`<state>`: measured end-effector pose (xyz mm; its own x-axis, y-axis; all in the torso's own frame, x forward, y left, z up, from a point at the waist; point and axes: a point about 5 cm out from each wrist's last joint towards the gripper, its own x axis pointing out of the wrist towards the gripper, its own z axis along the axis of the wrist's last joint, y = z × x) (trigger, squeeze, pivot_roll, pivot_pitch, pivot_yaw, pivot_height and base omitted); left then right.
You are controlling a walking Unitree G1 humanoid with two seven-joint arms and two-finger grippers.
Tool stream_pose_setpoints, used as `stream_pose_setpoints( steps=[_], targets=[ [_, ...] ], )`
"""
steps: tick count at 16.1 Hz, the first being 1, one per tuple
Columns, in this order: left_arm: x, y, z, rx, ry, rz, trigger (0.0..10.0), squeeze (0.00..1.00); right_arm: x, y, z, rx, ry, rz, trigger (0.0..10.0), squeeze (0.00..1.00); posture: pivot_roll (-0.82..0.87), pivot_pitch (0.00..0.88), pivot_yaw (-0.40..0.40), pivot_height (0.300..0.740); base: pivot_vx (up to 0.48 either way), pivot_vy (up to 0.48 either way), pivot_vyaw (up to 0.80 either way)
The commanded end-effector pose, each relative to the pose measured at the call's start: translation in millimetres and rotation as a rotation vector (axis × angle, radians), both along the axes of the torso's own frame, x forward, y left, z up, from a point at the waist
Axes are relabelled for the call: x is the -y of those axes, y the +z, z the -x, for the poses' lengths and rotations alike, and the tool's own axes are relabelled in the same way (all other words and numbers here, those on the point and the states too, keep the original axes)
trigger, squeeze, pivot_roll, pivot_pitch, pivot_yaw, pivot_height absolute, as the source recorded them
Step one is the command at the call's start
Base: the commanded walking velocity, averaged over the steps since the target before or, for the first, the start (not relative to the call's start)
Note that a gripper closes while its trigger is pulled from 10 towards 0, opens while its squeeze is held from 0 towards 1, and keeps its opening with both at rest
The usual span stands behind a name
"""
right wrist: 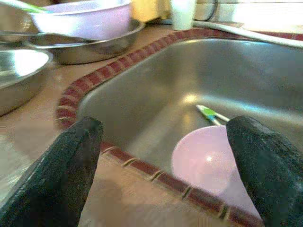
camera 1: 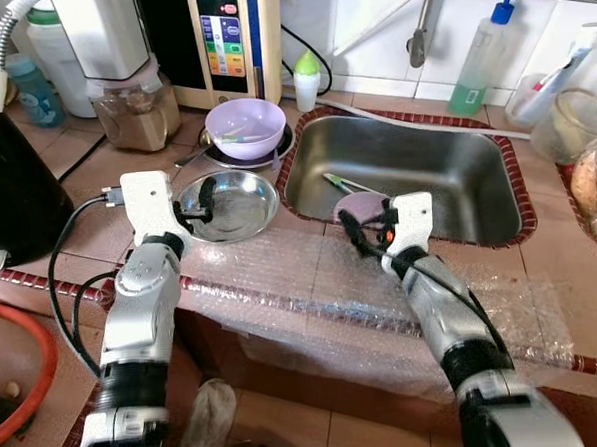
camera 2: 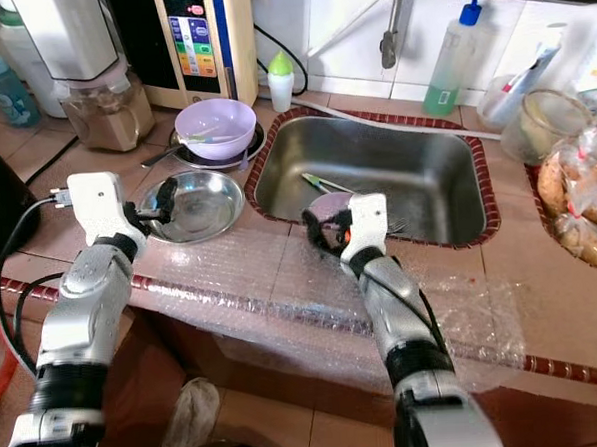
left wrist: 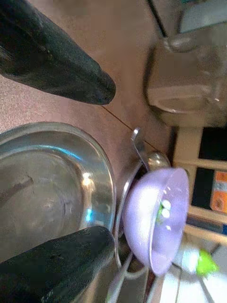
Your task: Kitchen organization
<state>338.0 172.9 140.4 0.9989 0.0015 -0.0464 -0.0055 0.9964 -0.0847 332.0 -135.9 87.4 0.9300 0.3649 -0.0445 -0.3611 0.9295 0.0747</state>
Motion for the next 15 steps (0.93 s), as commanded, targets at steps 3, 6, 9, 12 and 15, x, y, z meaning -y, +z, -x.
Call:
stream_pose_setpoints(
  steps=[3,6,9,12,15],
  targets=[
    [0.8,-12,-12.6,-0.112,0.061,0.086,10.0,1.0,-8.5,8,21.2,0.021,0.103,-0.026,10.0,0.0,-0.03,0.0,0.04,0.74,0.0,0.0,0.0],
    [2.3,-17,-14.0,-0.147,0.063,0.086,10.0,0.0,-8.3,5,26.9,0.007,0.076,-0.036,10.0,0.0,-0.04,0.0,0.037,0.74,0.0,0.0,0.0],
    [3.8,-29,-14.0,-0.218,0.068,0.136,0.7,0.0,-12.0,7,33.3,-0.018,0.047,-0.089,10.0,0.0,-0.04,0.0,0.034,0.74,0.0,0.0,0.0],
    [1.9,-31,-15.8,-0.225,0.09,0.166,0.0,0.0,-10.6,9,35.1,-0.026,-0.018,-0.115,10.0,0.0,-0.04,0.0,0.037,0.74,0.0,0.0,0.0],
    [-0.1,-30,-17.1,-0.23,0.097,0.202,0.0,0.0,-8.9,8,34.1,-0.037,-0.043,-0.113,10.0,0.0,-0.04,0.0,0.039,0.74,0.0,0.0,0.0]
  ],
)
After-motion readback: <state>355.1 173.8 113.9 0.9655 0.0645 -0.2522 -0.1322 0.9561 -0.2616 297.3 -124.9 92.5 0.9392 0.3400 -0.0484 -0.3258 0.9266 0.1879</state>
